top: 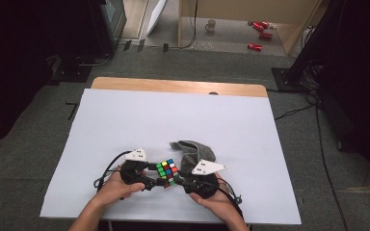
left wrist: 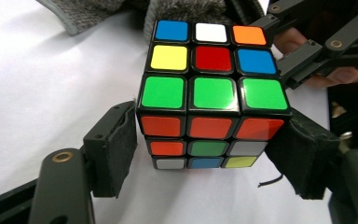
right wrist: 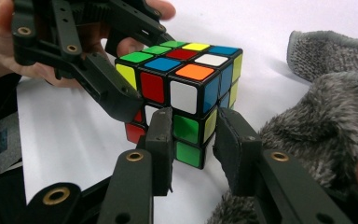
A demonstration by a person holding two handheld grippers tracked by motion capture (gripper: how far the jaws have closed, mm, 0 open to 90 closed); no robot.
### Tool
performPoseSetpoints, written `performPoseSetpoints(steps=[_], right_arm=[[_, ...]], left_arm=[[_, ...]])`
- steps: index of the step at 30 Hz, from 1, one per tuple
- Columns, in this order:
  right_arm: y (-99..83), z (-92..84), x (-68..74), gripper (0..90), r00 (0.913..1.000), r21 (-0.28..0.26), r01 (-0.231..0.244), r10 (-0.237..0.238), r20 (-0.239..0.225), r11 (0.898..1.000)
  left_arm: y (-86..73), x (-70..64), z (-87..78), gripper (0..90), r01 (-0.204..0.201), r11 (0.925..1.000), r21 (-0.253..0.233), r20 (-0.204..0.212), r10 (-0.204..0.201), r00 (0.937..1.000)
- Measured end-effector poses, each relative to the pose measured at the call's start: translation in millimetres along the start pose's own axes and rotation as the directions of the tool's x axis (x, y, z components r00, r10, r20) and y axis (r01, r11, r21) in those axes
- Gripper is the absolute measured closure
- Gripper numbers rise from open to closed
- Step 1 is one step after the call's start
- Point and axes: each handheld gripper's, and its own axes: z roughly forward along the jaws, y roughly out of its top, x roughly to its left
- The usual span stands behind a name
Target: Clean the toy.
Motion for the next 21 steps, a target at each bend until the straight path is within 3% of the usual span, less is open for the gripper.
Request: performPoseSetpoints(steps=[7, 14, 18, 21], right_arm=[[0.7, 2.9, 0.8, 69.6, 0.9998, -0.006, -0.019, 0.019, 0.011, 1.0], [1.3, 3.1, 1.6, 70.9, 0.9997, -0.018, -0.019, 0.019, 0.015, 1.0], [2.7, 1.2, 1.1, 71.2, 0.9995, -0.037, -0.027, 0.028, 0.017, 0.999], [3.2, 1.8, 1.2, 71.3, 0.9992, -0.043, -0.032, 0.033, 0.02, 0.999]], left_arm=[[-0.5, -0.5, -6.7, 25.7, -0.032, 0.9992, -0.024, -0.037, 0.031, 0.9988], [-0.1, 2.5, -15.0, 28.0, -0.024, 0.9982, -0.055, -0.05, 0.021, 0.9986], [0.9, 5.7, -23.9, 28.5, -0.01, 0.9942, -0.107, -0.068, 0.002, 0.9977], [0.5, 5.9, -25.2, 29.0, -0.014, 0.9938, -0.111, -0.073, 0.006, 0.9973]])
